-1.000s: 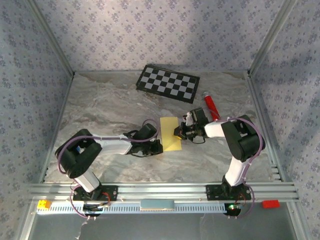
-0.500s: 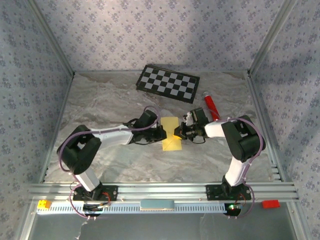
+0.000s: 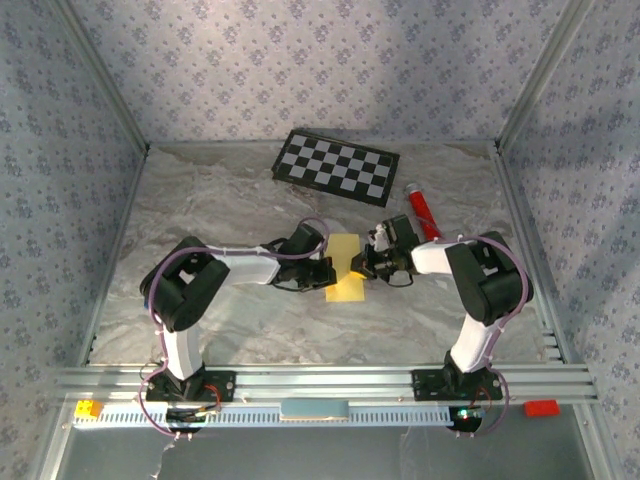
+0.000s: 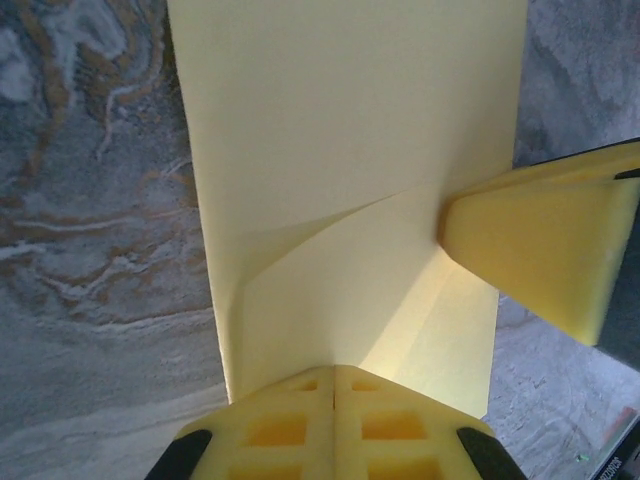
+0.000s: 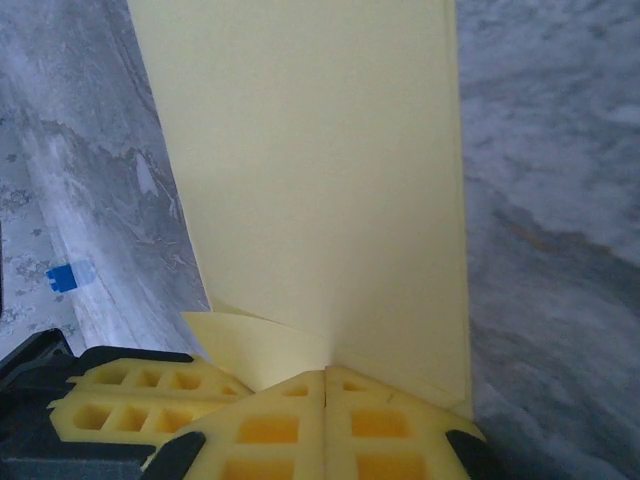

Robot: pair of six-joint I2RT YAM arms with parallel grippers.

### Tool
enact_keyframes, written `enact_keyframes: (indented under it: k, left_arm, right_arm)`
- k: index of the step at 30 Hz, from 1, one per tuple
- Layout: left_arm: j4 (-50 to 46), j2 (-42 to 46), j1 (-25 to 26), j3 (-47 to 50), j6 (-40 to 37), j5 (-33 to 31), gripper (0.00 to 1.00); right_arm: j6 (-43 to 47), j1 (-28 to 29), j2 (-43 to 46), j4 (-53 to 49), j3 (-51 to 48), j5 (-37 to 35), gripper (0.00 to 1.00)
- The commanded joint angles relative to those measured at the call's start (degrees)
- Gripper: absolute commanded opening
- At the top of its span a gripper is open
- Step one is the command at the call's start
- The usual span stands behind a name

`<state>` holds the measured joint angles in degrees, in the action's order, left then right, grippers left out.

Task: Fold a paper plane with a square sheet of paper (pick it up from the middle)
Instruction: Fold the triangle a second time at the center of the table.

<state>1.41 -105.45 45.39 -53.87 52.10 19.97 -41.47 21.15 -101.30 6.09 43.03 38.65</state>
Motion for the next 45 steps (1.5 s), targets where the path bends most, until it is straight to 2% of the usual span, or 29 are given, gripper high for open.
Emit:
enact_keyframes:
  k: [1,8,13,18,23,28,32,38,40,45]
  left_arm:
    - [-3.6,-1.3,0.3,2.8,-0.2,-1.6,0.00]
    - [-4.4,-1.0,0.4,3.2,-0.6,-2.1,0.00]
    - [-4.6,-0.3,0.5,3.6,-0.2,-2.8,0.00]
    - [-3.9,0.0,0.8,5.0,0.6,-3.3,0.00]
    - [-2.8,1.0,1.5,6.4,2.1,-4.0,0.00]
    - [-0.6,3.3,3.6,6.4,4.5,-5.4,0.00]
    - [-2.3,6.0,4.6,4.4,3.8,-7.4,0.05]
    - [-8.2,8.5,4.0,-0.1,-1.6,-8.7,0.12]
    - [-9.9,7.9,3.2,-1.6,-3.7,-7.9,0.12]
    - [-11.4,5.6,1.6,-4.0,-6.6,-5.1,0.11]
  right_arm:
    - [2.2,0.1,2.7,-4.8,1.7,1.1,0.03]
    - [1.8,3.7,0.6,-4.8,2.2,0.3,0.03]
    - [0.5,0.8,-1.1,-5.0,1.2,-3.5,0.03]
    - [-1.4,-3.5,-0.5,-2.8,0.9,-4.0,0.03]
    - [-1.8,-5.4,0.8,-4.0,2.1,-5.2,0.04]
    - [-1.3,-3.7,5.3,-6.7,1.2,-6.7,0.04]
    - [-0.5,-2.1,9.8,-10.2,-0.7,-8.7,0.05]
    - [-0.1,1.0,15.3,-14.2,-3.1,-10.2,0.12]
    - [0.4,2.2,16.5,-15.5,-3.2,-10.4,0.16]
    - [0.0,4.9,17.1,-18.4,-2.7,-12.0,0.18]
